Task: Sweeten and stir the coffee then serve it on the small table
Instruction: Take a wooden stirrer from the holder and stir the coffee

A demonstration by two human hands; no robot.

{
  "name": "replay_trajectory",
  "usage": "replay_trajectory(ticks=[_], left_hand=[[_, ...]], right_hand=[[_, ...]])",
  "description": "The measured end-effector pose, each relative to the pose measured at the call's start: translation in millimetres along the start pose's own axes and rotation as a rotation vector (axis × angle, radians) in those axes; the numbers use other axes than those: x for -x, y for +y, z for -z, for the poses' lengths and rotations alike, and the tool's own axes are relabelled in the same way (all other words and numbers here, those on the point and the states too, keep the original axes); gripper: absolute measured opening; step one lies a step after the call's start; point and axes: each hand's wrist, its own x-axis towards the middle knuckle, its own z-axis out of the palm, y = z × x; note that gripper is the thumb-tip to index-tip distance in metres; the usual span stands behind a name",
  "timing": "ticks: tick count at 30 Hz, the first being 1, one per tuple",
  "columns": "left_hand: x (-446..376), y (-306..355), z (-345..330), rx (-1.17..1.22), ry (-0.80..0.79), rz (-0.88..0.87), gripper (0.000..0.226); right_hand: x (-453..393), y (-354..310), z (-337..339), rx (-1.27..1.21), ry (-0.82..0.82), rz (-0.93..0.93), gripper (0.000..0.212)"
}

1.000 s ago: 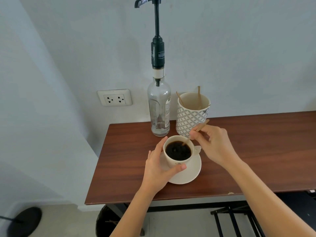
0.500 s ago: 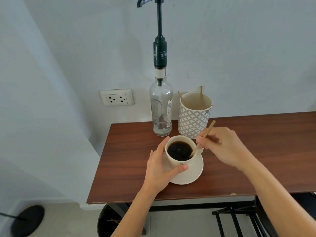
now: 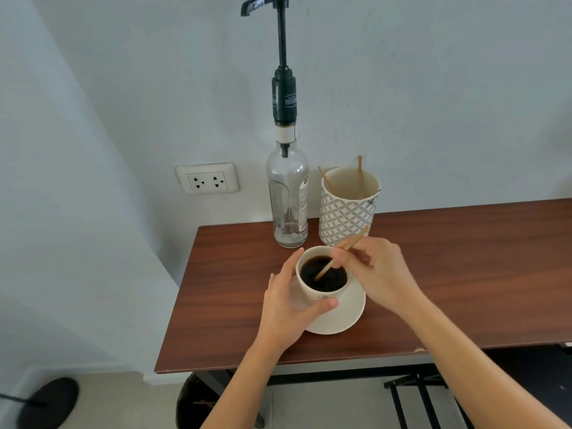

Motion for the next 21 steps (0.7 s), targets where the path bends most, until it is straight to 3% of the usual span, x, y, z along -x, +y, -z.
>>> replay_trajectory(ticks=[4, 7, 9, 15, 21], left_hand=[[0.5, 1.6, 0.0, -0.004, 0.003, 0.003, 0.082], [-0.2, 2.1, 0.2, -0.022, 0.005, -0.001, 0.081], [0.0, 0.3, -0.2, -0.016, 0.004, -0.006, 0.082], [0.1, 0.0, -0.1, -0.011, 0.001, 0.0, 0.085], [-0.7, 0.4, -0.2, -0.016, 0.006, -0.007, 0.083]], right_hand=[[-7.7, 5.3, 10.8, 0.106, 0.11, 0.031, 0.016], [-0.4, 0.9, 27.1, 0.168, -0.014, 0.004, 0.016], [3.7, -3.8, 17.9, 0.067, -0.076, -0.008, 0.015], [-6.9, 3.8, 6.3, 0.087, 0.102, 0.028, 0.014], [7.3, -0.3, 9.4, 0.024, -0.054, -0.025, 0.011]])
